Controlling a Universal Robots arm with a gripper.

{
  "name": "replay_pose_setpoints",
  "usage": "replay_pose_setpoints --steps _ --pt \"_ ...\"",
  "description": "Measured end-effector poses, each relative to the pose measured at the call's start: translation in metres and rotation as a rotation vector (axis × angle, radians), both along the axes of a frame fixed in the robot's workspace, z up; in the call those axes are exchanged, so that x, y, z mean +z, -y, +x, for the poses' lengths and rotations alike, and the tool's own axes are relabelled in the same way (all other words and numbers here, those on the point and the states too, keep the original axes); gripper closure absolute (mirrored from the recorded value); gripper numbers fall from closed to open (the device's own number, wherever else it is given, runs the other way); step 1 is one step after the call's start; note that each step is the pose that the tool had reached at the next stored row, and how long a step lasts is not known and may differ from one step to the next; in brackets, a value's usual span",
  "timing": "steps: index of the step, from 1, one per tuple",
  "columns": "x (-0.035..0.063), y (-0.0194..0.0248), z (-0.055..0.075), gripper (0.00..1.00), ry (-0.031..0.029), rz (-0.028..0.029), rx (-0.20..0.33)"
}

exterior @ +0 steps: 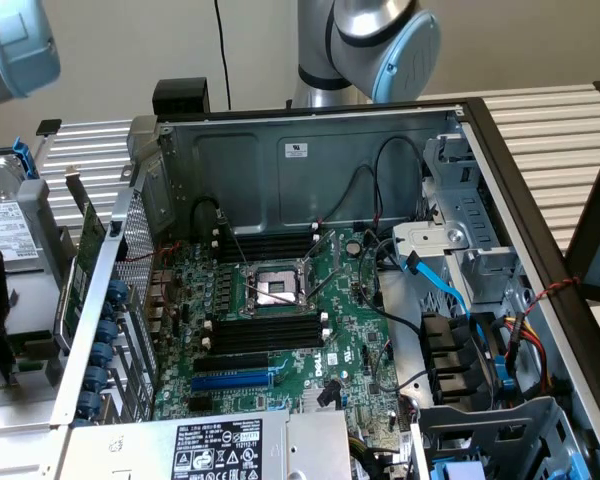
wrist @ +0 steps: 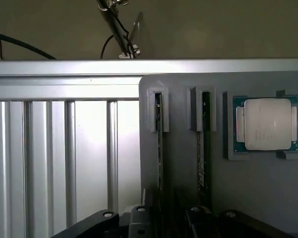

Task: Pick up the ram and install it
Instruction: 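Pick up the ram and move it above insertion slot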

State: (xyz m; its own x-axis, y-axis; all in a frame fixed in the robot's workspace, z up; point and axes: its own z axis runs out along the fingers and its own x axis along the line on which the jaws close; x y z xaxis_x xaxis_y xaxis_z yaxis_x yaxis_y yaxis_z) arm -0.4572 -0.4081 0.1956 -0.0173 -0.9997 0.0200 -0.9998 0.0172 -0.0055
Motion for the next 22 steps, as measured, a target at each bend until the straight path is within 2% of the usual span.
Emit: replay_pose_setpoints --steps 2,4,16,19,22 --pt "0.0039 0.0000 0.000 0.82 0.0000 0.0000 0.000" --pt "0.0129 0.0000 0.000 0.86 0.0003 0.0003 0.000" --pt "0.0675 0.0011 0.000 0.86 0.0001 0.0001 0.000" --pt "0.0809 0.0020 0.000 0.86 0.0004 0.0001 0.000" --pt "0.0903 0.0041 0.000 0.86 0.0030 0.0001 0.001"
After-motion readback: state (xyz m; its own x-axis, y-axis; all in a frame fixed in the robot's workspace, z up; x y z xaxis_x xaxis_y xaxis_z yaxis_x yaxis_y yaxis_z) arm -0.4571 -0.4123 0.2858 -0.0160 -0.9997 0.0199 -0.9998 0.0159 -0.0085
